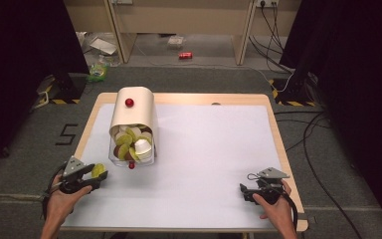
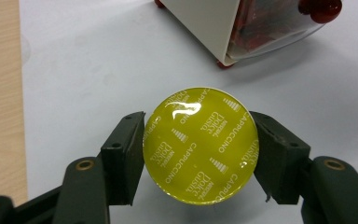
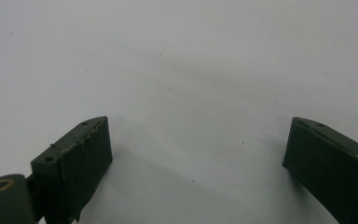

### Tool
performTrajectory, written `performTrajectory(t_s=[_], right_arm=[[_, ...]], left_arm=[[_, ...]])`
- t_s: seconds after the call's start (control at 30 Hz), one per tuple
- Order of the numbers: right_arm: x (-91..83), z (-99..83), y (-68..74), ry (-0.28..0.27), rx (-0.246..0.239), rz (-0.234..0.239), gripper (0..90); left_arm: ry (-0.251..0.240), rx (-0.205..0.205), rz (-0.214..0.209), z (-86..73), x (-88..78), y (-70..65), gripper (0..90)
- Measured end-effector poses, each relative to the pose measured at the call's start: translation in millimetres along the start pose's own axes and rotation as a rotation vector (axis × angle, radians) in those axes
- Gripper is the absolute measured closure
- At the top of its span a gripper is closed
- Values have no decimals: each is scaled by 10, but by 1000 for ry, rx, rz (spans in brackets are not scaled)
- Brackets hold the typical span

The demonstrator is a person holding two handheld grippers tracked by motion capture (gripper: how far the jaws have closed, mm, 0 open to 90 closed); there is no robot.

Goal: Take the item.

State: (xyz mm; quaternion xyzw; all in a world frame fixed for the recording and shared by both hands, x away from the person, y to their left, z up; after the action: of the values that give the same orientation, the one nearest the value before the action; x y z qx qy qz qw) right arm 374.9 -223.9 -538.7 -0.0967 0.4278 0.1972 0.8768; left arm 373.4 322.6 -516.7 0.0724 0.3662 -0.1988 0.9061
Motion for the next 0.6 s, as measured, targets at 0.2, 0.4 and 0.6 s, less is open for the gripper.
performTrajectory(t_s=[0.2, 0.4, 0.6], right_arm=[[0, -1, 2, 1, 2, -1, 78], [-1, -1, 2, 1, 3, -1, 78], [0, 0, 0, 0, 0, -2, 78]], left_arm=[[3, -3, 3, -23, 22, 4, 394], [13, -7, 5, -56, 48, 11, 394], [13, -9, 4, -68, 64, 13, 394]])
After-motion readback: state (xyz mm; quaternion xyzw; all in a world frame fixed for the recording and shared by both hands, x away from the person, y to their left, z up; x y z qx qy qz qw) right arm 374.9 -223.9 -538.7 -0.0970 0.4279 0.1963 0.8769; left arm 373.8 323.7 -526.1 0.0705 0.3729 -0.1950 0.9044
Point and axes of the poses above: each handheld gripper's, and its own axes: x roughly forward along the jaws, z roughly out of its top, y roughly to its left, the point moved 6 cm from there along x, roughly forward along the jaws, and after that the axes turned 7 degrees about y, right-handed, at the moved point
